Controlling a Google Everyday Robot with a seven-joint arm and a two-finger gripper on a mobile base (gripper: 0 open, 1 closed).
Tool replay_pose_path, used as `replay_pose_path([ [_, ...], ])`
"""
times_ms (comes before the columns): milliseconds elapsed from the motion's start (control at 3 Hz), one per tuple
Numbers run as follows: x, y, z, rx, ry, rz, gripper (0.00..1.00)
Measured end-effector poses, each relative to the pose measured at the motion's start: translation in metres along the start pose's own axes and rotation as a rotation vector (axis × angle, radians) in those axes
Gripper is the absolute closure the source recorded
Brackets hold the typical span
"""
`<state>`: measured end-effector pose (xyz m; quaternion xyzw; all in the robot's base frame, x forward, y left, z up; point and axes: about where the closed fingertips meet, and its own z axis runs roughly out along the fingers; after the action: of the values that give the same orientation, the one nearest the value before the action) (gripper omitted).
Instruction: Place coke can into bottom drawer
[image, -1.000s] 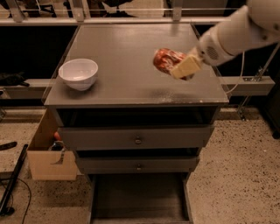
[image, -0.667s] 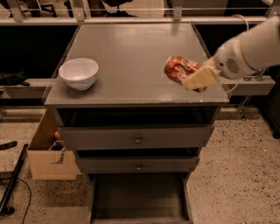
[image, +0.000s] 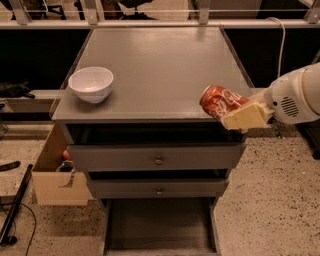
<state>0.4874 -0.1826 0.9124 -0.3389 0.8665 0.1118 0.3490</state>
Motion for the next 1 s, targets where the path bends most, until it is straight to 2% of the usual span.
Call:
replay_pose_path([
  [333, 0.0, 0.011, 0.003, -0.003, -0.013, 0.01, 1.0],
  [667, 0.027, 0.034, 0.017, -0.048, 0.036, 0.018, 1.0],
  [1000, 0.086, 0.061, 0.005, -0.104, 0.106, 0.043, 1.0],
])
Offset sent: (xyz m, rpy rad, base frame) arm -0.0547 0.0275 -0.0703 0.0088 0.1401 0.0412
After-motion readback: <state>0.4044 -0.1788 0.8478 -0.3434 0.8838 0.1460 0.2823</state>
